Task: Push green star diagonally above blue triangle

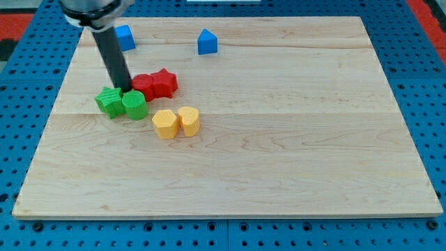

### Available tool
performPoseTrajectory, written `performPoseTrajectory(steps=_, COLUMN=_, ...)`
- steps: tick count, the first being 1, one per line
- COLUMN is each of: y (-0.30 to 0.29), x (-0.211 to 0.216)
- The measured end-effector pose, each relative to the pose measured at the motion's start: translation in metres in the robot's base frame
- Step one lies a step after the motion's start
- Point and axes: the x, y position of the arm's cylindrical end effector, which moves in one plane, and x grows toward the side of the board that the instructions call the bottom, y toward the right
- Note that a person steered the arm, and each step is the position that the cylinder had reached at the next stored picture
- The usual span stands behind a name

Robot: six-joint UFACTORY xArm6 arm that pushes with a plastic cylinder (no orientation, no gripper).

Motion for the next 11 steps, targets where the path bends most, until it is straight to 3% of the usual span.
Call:
performPoseTrajectory(steps=3, y=-0.088, x=0.019)
performPoseTrajectory(steps=4, y=-0.066, x=0.046)
performPoseTrajectory(steps=11, y=0.252, x=0.018)
